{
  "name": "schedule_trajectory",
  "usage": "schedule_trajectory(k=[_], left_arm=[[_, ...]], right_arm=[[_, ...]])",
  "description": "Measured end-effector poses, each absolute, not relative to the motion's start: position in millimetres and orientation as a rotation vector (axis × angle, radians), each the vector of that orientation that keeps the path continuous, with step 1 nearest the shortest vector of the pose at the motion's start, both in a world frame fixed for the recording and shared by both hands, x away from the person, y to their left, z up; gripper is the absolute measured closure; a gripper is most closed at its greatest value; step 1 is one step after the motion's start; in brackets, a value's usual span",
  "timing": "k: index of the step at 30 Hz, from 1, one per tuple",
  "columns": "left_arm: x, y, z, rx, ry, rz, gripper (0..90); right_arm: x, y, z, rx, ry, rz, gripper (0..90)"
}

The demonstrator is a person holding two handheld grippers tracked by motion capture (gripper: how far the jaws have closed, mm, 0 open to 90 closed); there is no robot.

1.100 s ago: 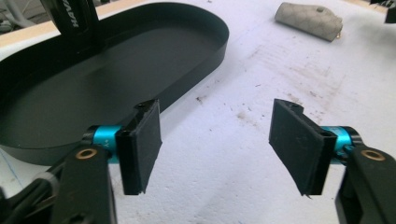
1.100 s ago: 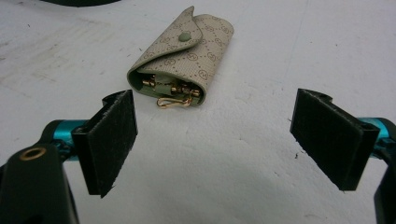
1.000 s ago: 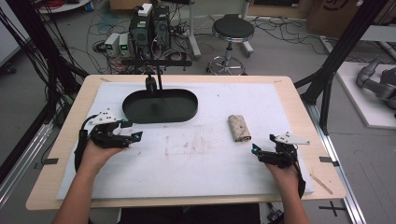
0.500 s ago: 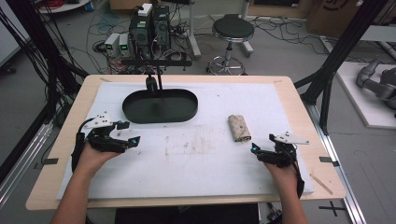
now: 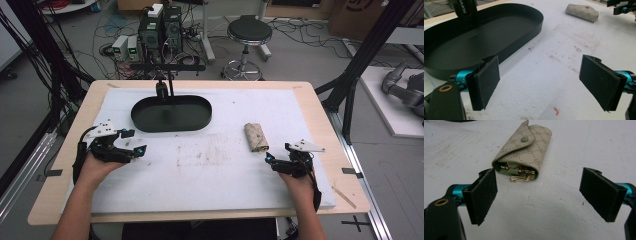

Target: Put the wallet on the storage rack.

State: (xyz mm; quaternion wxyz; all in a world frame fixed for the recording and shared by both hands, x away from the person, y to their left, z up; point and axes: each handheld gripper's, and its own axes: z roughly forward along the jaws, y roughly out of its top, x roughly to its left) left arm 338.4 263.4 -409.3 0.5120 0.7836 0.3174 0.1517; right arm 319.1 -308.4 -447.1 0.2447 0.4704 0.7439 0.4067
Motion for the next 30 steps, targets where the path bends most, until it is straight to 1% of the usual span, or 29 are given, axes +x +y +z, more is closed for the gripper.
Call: schedule_trajectory(k=[17,30], left_arm=[[326,276,-420,1.924,0.810,0.386,16.7],[314,288,-421,1.913,0.831,0.390,16.7]], right_arm=[[343,-288,-448,1.355,2.010,1.082,15.1],[366,-259,-450,1.402,2.039,1.024,15.1]])
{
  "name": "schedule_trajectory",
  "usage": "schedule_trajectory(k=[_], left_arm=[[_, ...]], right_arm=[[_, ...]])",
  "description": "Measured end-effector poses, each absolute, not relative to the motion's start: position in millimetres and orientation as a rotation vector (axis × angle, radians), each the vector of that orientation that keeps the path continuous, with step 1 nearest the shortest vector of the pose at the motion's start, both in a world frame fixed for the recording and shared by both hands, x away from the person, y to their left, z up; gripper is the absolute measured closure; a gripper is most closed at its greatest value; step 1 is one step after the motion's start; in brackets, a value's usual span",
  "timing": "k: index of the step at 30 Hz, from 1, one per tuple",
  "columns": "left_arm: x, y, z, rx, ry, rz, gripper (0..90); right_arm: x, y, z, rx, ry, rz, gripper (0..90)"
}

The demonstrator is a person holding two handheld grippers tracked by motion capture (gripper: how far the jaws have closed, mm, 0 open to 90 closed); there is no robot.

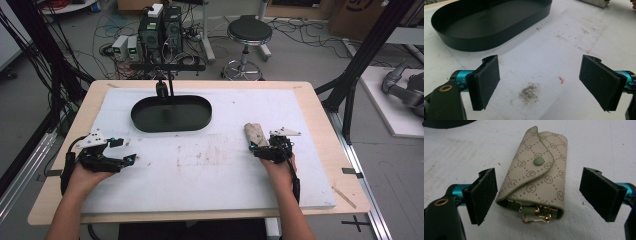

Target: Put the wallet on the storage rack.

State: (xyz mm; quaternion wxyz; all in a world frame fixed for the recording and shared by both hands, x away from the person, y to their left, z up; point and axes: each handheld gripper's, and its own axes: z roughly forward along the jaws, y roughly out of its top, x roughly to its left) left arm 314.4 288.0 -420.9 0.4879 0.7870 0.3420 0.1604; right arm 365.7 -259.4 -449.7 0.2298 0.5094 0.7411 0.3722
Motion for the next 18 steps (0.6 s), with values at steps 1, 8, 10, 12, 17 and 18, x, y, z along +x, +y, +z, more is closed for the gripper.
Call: schedule_trajectory(k=[1,8,10,12,17,18], left_arm=[[314,289,-421,1.914,0.835,0.393,16.7],[312,291,-424,1.920,0.840,0.387,16.7],[311,290,-425,1.922,0.843,0.382,16.7],[311,290,-425,1.923,0.841,0.384,16.7],[311,287,-426,1.930,0.838,0.377,16.7],[311,287,-426,1.932,0.837,0.376,16.7]], right_arm=[[367,-258,-450,1.408,2.044,1.011,15.1],[376,-253,-452,1.449,2.083,0.949,15.0],[378,-252,-453,1.465,2.107,0.928,15.0],[381,-252,-454,1.482,2.125,0.909,15.1],[381,-251,-454,1.468,2.128,0.893,22.7],[380,-251,-453,1.462,2.128,0.899,26.4]])
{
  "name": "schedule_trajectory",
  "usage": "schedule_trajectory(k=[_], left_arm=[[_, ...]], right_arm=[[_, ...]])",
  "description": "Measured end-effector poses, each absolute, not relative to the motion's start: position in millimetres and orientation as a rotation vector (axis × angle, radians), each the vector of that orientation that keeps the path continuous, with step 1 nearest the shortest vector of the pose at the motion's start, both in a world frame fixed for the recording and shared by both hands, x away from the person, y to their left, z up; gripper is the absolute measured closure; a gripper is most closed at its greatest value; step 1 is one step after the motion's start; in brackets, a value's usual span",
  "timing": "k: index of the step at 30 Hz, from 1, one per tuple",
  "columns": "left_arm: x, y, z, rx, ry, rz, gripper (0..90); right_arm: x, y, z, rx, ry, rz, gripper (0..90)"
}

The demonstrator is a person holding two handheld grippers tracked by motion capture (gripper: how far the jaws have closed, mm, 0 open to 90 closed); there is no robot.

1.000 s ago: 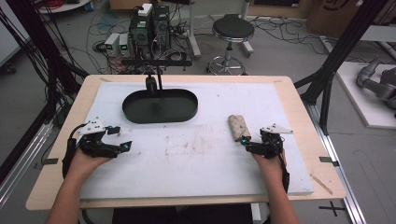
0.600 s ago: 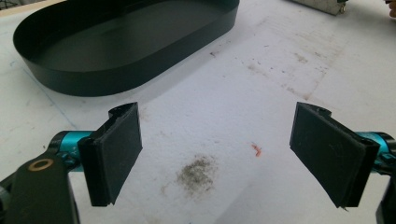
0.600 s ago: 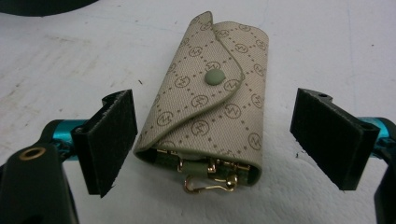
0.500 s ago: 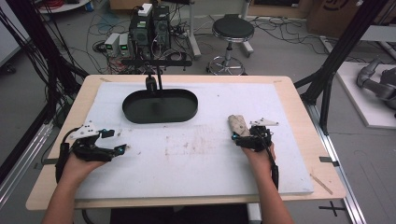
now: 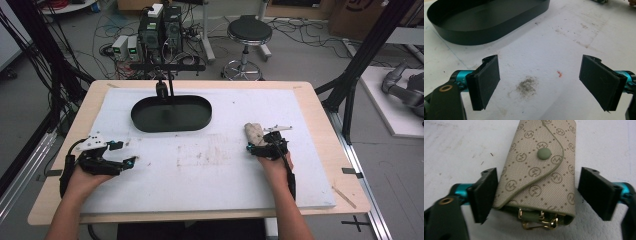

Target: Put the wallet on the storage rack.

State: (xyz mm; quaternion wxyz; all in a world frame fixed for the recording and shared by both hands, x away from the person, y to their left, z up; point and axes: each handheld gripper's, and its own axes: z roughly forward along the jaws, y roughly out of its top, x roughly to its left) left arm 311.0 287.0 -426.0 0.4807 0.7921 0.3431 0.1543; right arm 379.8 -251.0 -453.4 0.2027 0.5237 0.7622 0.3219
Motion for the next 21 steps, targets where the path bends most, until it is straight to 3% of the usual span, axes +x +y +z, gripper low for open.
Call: schedule_trajectory(k=[6,21], left_arm=[[312,287,-426,1.934,0.836,0.374,16.7],[311,287,-421,1.931,0.826,0.383,16.8]], right_arm=[[378,-256,-452,1.475,2.117,0.939,35.0],[372,-256,-429,1.321,2.158,0.994,36.3]])
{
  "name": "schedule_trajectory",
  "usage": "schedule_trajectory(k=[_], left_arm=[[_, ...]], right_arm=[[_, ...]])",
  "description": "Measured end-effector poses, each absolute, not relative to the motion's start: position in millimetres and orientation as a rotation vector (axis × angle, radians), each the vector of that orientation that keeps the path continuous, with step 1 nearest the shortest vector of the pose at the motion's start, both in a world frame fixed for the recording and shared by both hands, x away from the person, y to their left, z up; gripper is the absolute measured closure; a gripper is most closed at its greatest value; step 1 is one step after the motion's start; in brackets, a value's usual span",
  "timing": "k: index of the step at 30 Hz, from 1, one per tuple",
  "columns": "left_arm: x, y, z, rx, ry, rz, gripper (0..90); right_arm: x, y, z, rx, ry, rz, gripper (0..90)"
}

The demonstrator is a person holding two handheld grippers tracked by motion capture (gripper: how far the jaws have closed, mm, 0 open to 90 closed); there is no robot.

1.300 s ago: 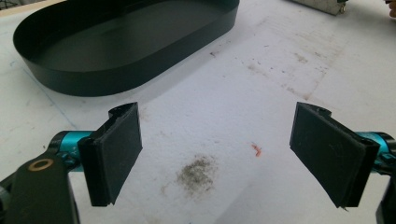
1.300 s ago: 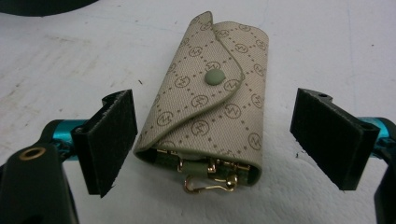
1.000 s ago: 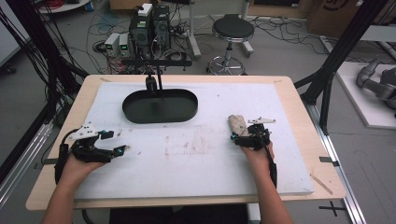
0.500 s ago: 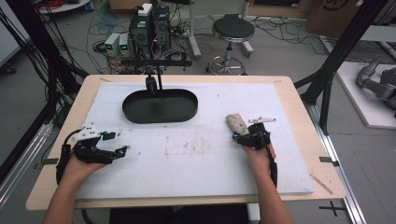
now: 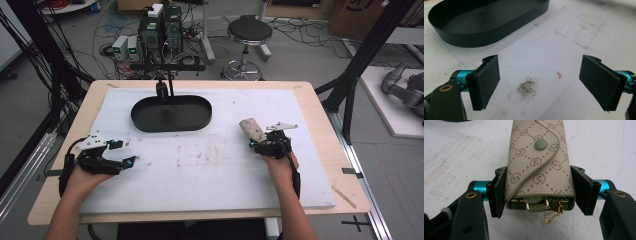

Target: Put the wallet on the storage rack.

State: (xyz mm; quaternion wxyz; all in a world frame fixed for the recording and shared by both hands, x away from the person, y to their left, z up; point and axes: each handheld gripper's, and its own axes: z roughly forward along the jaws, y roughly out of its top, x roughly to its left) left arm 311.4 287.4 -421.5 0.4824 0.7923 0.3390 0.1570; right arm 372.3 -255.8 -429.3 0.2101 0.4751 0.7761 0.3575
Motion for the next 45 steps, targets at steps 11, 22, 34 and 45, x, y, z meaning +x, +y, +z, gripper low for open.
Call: schedule_trajectory(k=[11,22,34,45], left_arm=[[311,289,-419,1.932,0.819,0.383,16.7],[308,288,-415,1.955,0.808,0.401,16.8],[299,299,-416,1.925,0.827,0.414,16.8],[283,319,-417,1.891,0.863,0.440,16.8]], right_arm=[[378,-250,-405,1.177,2.219,1.053,36.3],[394,-228,-385,1.041,2.282,1.120,36.3],[413,-198,-373,0.947,2.331,1.125,36.3],[433,-159,-373,0.872,2.393,1.119,36.2]])
